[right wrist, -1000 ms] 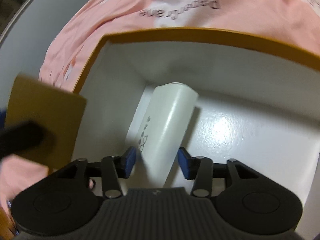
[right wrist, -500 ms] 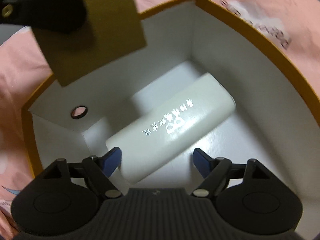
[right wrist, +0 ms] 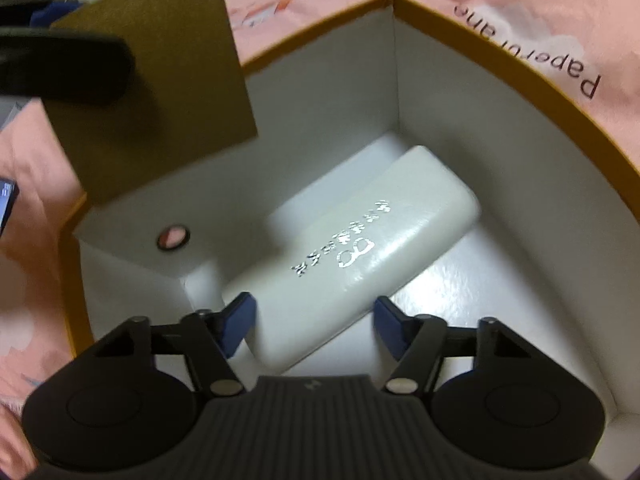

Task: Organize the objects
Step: 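Lower the white case into the box and open the right tool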

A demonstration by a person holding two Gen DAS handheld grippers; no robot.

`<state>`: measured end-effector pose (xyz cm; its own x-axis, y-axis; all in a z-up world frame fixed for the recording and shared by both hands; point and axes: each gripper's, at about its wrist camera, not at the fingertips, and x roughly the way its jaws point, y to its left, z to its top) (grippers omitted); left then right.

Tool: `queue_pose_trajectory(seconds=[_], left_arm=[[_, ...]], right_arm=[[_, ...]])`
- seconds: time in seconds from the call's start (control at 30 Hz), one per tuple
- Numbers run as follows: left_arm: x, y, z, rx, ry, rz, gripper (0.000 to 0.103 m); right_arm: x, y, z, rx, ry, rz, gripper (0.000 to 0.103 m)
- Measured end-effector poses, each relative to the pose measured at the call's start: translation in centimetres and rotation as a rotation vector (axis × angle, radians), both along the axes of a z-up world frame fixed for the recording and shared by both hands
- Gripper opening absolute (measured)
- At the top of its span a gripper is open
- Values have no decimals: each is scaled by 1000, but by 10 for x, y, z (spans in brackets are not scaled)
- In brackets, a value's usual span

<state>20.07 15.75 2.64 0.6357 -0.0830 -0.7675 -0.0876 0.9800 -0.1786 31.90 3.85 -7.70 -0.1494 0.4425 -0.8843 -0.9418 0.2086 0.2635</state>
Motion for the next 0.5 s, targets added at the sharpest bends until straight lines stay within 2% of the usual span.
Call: queue_pose_trajectory(seconds=[0.1,0.23,0.33,0.4,0.5], left_arm=[[0,-1,1,5,-2,1,54],[-2,1,3,15,-5,10,54],[-3,3,4,13,-8,17,54],[-4,5,4,8,-11,17,54],[-4,4,3,3,-10,12,54]], right_arm=[[5,8,0,37,20,-41,52],[14,17,-4,41,39,-162,53],[20,16,-7,47,90,-218,51],[20,13,-5,47,101,-186,47],[15,12,-6,-12,132,-100,51]])
